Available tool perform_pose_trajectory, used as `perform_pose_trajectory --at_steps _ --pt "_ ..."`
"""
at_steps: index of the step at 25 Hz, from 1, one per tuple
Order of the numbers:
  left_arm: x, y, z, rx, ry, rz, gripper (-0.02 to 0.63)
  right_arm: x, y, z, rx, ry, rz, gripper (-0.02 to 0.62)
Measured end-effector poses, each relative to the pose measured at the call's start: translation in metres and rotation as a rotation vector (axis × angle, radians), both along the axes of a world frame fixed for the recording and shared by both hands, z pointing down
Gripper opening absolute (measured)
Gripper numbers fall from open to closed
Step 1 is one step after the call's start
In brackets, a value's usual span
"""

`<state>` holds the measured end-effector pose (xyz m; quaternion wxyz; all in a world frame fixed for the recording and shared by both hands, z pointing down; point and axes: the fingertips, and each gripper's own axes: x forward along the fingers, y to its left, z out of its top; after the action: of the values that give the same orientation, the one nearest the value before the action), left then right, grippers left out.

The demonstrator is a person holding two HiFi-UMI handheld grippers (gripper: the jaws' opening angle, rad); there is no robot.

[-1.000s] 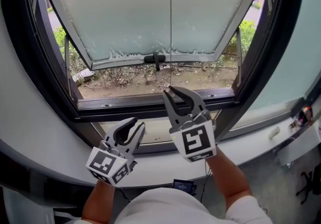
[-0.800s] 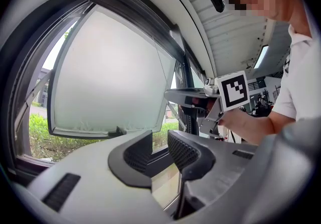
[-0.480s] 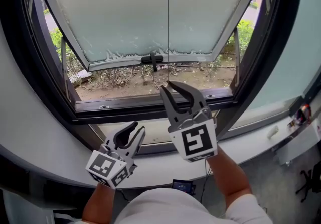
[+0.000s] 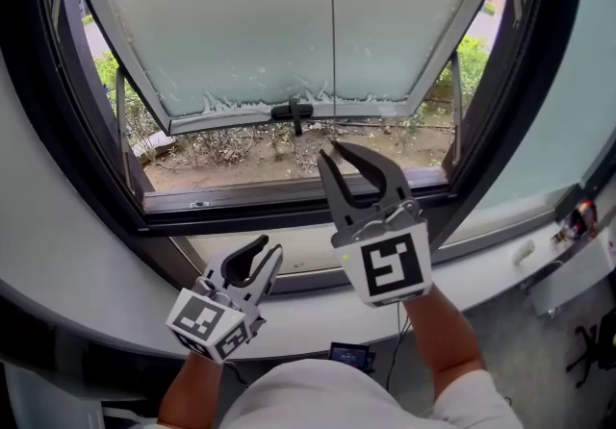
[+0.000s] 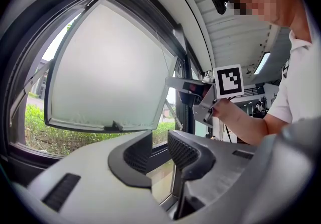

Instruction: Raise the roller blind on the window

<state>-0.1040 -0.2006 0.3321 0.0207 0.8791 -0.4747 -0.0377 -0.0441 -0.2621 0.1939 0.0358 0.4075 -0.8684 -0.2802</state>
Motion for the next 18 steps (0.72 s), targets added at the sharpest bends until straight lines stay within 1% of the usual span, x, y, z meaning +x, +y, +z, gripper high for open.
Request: perform_pose_trajectory --at_steps 10,18 --pt "0.002 0.002 0.002 -0.015 0.017 0.009 0.109 0.004 0.003 -0.024 0.051 -0.026 0.002 0.071" --pt "0.002 0.004 0.005 -0.024 0.017 0.008 0.109 0.004 0.006 -0.031 0.066 -0.044 -0.009 0.071"
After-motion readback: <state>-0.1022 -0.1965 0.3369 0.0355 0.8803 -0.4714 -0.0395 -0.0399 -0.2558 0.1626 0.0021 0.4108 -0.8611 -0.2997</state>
